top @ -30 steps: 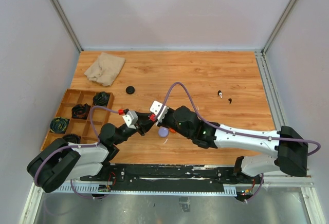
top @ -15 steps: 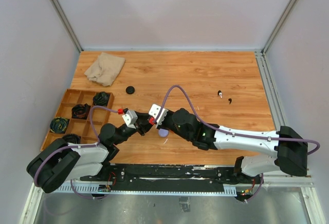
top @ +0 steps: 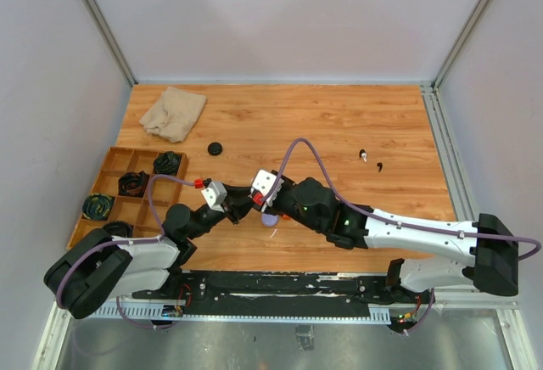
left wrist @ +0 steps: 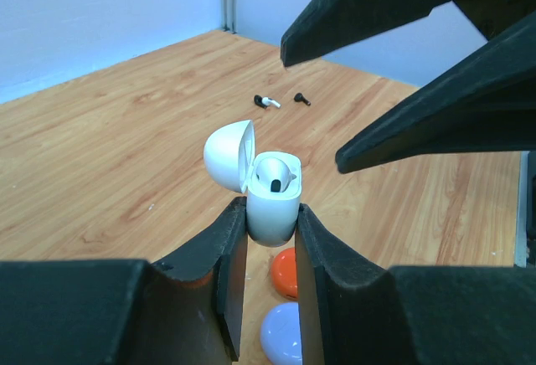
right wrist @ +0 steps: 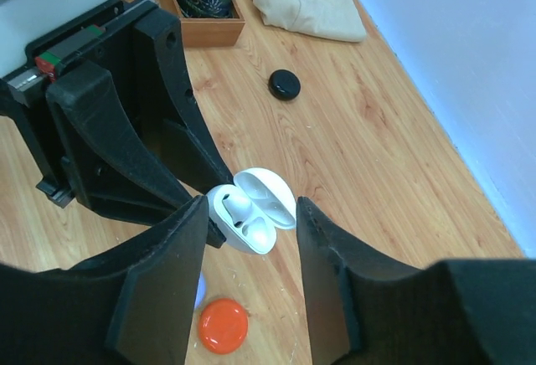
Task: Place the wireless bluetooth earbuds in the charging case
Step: Place the earbud in the charging case.
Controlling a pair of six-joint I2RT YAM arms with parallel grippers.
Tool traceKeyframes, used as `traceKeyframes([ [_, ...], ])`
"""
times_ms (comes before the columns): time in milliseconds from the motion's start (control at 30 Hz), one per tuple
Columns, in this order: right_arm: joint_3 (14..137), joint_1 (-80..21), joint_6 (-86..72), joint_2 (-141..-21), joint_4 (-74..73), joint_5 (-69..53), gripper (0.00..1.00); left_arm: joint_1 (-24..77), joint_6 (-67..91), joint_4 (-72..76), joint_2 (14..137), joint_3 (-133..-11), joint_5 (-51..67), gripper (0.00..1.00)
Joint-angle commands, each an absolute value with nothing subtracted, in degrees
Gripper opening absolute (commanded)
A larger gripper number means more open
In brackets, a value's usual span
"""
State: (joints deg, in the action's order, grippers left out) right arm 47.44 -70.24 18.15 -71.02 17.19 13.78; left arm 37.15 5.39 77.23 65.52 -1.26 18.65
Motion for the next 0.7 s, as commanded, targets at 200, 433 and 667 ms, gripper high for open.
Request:
traceKeyframes([
  [200,54.23,-67.38,14.24,-66.62,5.38,12.54,0.56,36.65,4.75,77.22,64.96,-2.19,17.56,0.0],
  [433,61.7,-58.44,7.83,-68.11,-9.63,11.44,0.61,36.65,4.59,75.38,64.43,-2.78,17.33,0.0],
  [667,65.08,-46.16,4.65,-69.82,-19.9,11.4,0.62,36.65,5.84,75.17,64.44,-3.08,17.39,0.0],
])
